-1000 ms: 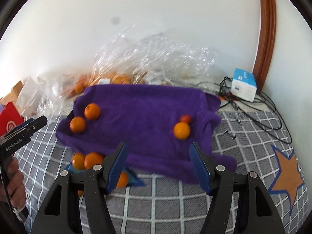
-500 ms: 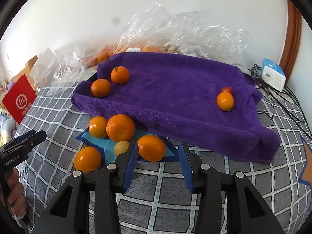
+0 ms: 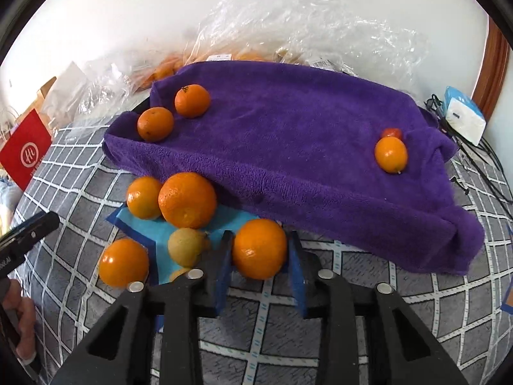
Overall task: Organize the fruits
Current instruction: 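Move the right gripper to a large orange on the star mat and grasp it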
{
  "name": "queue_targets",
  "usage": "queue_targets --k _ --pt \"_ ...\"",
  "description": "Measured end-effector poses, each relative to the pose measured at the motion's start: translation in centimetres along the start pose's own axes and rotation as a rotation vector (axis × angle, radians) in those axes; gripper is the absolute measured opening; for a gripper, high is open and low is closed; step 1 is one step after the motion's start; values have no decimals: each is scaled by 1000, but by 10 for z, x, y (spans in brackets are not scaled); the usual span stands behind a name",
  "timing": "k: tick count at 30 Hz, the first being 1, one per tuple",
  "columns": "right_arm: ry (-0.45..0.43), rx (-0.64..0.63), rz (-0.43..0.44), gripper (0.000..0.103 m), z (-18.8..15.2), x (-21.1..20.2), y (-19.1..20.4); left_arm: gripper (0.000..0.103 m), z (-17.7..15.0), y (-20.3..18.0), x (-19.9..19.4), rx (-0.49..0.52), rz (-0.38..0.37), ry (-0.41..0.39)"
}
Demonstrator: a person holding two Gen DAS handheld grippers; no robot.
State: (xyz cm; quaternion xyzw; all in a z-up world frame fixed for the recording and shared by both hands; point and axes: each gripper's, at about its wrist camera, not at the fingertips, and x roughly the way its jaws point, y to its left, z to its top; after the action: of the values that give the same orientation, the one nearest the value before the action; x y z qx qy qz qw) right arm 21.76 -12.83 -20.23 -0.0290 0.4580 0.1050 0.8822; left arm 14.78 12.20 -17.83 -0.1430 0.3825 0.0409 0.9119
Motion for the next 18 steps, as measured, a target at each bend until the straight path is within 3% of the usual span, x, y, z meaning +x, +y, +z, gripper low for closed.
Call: queue_targets --k 9,12,18 --pt "-43 13 -94 32 -32 -34 -29 67 -3 -11 0 62 -31 18" --pt "-22 21 -94 32 -46 -31 -36 67 -5 -19 1 105 -24 29" --pt "-65 78 -84 32 -54 -40 -48 67 -5 -22 4 132 -19 50"
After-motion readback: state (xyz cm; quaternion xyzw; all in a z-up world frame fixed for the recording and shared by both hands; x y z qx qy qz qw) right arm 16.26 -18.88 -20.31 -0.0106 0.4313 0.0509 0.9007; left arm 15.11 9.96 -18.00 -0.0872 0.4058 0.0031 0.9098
